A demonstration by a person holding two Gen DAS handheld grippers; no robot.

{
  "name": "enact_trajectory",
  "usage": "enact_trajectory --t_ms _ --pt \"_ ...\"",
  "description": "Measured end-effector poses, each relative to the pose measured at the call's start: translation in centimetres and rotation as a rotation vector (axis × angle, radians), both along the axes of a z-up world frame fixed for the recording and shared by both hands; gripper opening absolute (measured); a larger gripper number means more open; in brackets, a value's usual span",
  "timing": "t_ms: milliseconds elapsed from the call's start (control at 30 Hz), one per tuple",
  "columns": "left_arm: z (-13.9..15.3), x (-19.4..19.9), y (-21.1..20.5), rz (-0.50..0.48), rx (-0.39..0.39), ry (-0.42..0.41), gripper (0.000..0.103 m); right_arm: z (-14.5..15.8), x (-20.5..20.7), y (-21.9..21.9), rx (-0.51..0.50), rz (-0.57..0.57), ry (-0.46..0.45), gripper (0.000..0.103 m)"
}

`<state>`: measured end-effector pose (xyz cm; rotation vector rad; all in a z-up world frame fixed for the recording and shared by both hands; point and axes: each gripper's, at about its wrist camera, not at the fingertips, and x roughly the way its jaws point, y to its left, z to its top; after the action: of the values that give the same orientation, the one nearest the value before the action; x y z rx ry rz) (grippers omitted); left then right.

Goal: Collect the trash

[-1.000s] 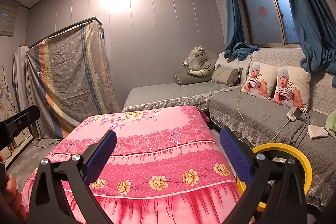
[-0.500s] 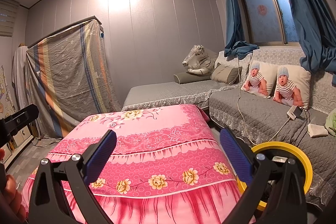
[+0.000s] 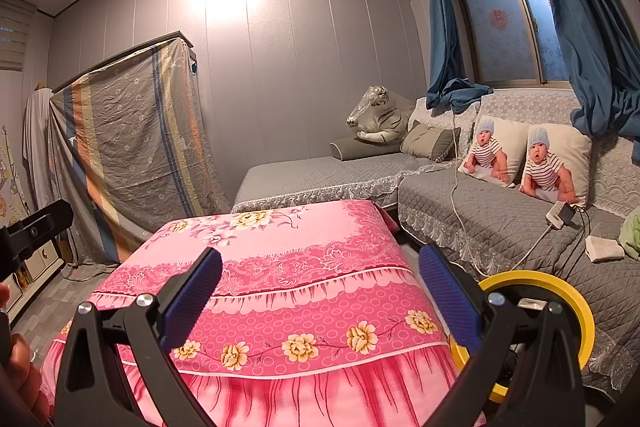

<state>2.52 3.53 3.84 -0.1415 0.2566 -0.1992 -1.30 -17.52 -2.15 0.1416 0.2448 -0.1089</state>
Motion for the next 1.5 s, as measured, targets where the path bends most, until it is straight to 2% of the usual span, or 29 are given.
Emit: enact_trajectory --t_ms 1500 --pt "0.15 0.14 -0.36 -0.014 0.002 -0.006 0.095 -0.45 -0.13 -0.07 0.006 -0.005 0.005 0.095"
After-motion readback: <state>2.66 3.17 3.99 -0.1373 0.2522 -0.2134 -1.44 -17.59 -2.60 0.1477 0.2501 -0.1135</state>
